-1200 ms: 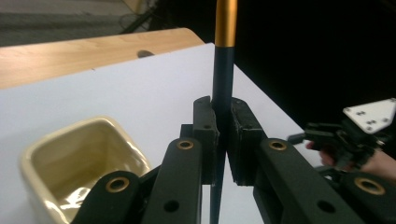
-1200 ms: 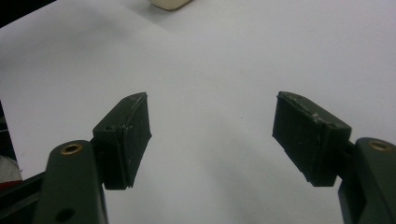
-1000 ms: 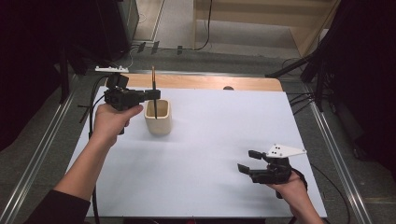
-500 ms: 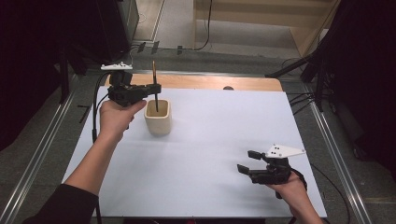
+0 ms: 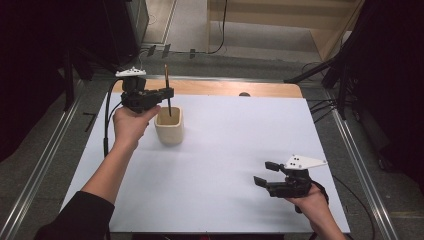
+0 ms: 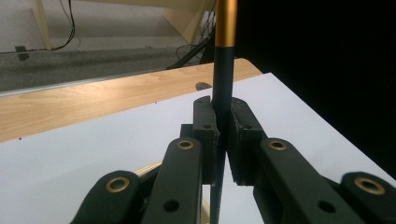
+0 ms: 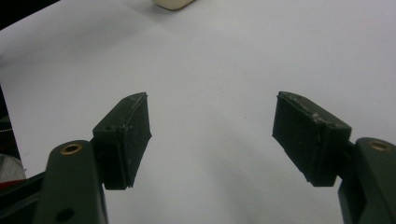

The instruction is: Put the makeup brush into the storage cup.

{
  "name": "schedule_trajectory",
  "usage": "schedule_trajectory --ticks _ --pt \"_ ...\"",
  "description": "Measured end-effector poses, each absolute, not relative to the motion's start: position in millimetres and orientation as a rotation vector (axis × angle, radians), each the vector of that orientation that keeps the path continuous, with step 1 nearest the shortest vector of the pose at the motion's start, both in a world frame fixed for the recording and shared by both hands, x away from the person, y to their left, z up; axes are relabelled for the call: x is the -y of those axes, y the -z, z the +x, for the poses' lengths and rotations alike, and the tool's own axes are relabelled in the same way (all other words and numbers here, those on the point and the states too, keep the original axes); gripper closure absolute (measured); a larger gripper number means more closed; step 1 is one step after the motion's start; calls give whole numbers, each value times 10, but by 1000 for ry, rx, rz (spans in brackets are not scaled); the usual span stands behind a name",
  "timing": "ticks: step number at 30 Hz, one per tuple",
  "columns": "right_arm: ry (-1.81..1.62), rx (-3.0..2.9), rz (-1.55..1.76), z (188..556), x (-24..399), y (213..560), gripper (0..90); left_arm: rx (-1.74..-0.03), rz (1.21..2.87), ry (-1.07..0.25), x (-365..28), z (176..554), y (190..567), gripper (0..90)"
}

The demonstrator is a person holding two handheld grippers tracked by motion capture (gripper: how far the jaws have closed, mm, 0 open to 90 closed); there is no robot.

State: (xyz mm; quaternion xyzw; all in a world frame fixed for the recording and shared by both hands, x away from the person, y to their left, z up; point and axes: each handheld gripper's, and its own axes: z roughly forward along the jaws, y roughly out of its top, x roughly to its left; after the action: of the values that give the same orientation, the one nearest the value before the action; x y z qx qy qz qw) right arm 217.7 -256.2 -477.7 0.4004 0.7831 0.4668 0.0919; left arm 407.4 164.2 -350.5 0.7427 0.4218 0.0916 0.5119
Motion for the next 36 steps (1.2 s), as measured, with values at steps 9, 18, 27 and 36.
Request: schedule_trajectory --ticks 9,18,27,36 --pt "-1392 -2330 1184 2174 2558 4775 285 -1020 1770 -237 -1595 4097 3622 838" --pt "-1399 -2324 1188 2170 2564 4769 285 -1023 1766 -257 -1600 4090 3728 837" --pt "-1392 -2332 1184 2171 2563 4773 284 -1022 1775 -261 -1599 4103 3757 837" --pt "-1392 -2332 1183 2173 2564 4777 283 -1036 1784 -265 -1615 4126 3835 837"
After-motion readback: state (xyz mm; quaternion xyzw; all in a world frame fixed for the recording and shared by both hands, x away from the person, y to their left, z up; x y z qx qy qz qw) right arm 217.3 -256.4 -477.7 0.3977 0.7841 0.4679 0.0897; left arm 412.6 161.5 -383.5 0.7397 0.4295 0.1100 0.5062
